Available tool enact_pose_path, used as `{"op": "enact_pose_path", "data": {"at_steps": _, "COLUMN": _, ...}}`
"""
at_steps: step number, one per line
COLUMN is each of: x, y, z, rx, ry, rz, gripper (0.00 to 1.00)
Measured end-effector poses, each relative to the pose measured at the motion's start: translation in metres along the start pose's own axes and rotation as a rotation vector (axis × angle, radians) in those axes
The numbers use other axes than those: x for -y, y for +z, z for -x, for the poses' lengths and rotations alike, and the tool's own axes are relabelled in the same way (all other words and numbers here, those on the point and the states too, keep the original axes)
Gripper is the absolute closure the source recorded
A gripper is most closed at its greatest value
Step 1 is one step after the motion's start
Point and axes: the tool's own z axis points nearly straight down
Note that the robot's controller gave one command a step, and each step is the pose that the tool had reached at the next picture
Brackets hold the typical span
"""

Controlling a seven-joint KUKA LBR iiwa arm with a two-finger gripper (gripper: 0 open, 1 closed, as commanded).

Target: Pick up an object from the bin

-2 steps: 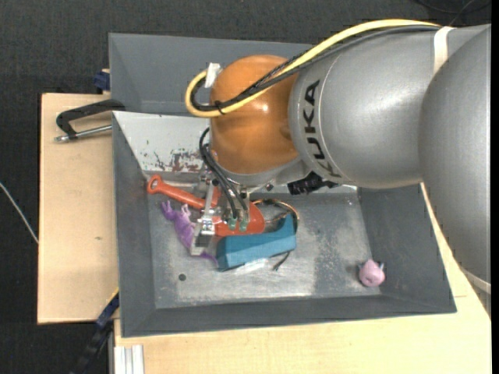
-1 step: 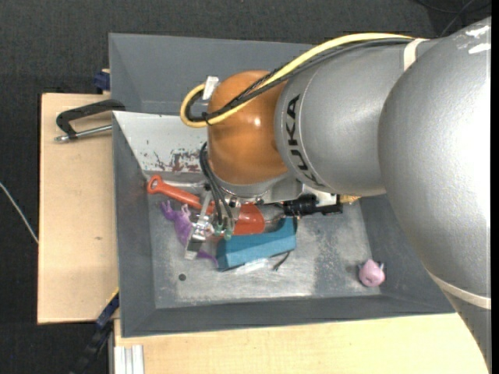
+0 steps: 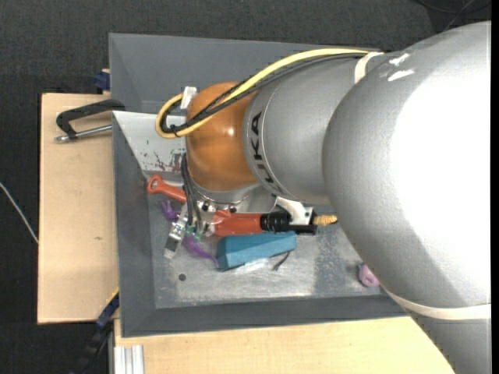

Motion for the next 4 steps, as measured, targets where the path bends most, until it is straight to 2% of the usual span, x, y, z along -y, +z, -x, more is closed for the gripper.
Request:
{"op": "enact_pose_path", "data": {"at_steps": 1, "x": 0.017, "y": 0.029, "z": 0.038, "rx": -0.001, "ry": -0.12, "rz": -0.001, "gripper": 0.0}}
{"op": "enact_pose_path", "data": {"at_steps": 2, "x": 0.004, "y": 0.049, "z": 0.022, "rx": 0.004, "ry": 0.221, "rz": 0.0, "gripper": 1.0}}
{"op": "enact_pose_path", "data": {"at_steps": 4, "x": 0.0, "y": 0.049, "z": 0.02, "rx": 0.007, "ry": 0.235, "rz": 0.002, "gripper": 1.0}}
